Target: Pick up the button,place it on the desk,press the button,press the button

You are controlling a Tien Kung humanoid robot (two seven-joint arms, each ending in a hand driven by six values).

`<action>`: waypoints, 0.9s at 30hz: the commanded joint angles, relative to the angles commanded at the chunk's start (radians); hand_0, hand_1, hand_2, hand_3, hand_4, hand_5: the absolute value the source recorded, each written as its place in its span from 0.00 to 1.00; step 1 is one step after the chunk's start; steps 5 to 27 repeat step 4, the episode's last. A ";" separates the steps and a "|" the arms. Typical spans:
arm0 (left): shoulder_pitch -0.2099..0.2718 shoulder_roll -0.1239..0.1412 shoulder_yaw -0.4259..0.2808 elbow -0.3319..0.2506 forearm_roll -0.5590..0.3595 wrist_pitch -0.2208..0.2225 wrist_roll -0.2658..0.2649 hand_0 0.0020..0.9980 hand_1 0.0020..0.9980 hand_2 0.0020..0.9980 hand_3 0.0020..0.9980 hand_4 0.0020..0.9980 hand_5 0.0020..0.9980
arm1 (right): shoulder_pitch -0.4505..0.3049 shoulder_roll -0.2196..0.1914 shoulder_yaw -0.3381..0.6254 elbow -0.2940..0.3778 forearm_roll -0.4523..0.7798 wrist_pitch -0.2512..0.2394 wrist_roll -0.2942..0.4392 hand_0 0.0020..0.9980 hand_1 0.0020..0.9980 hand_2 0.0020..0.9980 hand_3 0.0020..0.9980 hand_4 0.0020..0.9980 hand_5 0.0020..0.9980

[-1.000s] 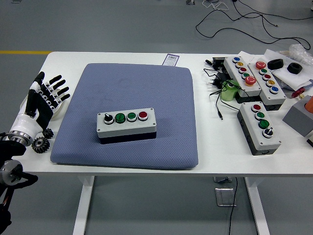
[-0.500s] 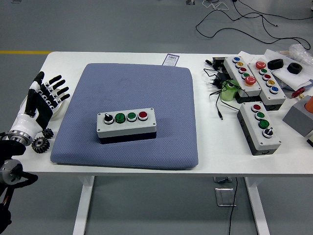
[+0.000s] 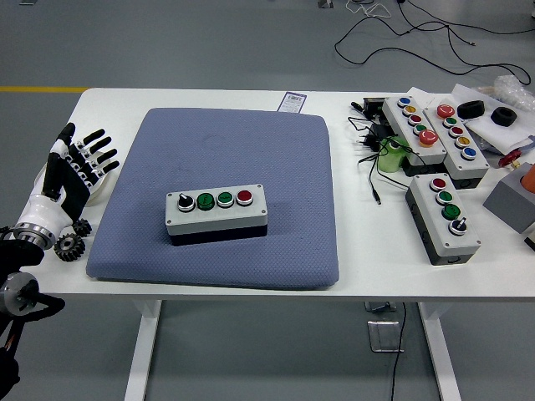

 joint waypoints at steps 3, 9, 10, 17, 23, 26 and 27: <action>0.000 0.001 0.003 0.000 -0.001 0.000 0.000 0.79 0.83 0.87 0.78 0.74 1.00 | 0.000 0.001 0.001 0.000 0.000 0.000 0.000 0.67 0.66 0.68 0.62 0.31 0.17; 0.000 0.001 0.004 0.000 -0.001 0.000 0.000 0.79 0.83 0.87 0.78 0.74 1.00 | 0.000 0.001 0.000 0.000 0.000 0.000 0.000 0.67 0.66 0.68 0.62 0.31 0.17; 0.000 0.001 0.004 0.000 -0.001 0.000 0.000 0.79 0.83 0.87 0.78 0.74 1.00 | 0.000 0.001 0.000 0.000 0.000 0.000 0.000 0.67 0.66 0.68 0.62 0.31 0.17; 0.000 0.001 0.004 0.000 -0.001 0.000 0.000 0.79 0.83 0.87 0.78 0.74 1.00 | 0.000 0.001 0.000 0.000 0.000 0.000 0.000 0.67 0.66 0.68 0.62 0.31 0.17; 0.000 0.001 0.004 0.000 -0.001 0.000 0.000 0.79 0.83 0.87 0.78 0.74 1.00 | 0.000 0.001 0.000 0.000 0.000 0.000 0.000 0.67 0.66 0.68 0.62 0.31 0.17; 0.000 0.001 0.004 0.000 -0.001 0.000 0.000 0.79 0.83 0.87 0.78 0.74 1.00 | 0.000 0.001 0.000 0.000 0.000 0.000 0.000 0.67 0.66 0.68 0.62 0.31 0.17; 0.000 0.001 0.004 0.000 -0.001 0.000 0.000 0.79 0.83 0.87 0.78 0.74 1.00 | 0.000 0.001 0.000 0.000 0.000 0.000 0.000 0.67 0.66 0.68 0.62 0.31 0.17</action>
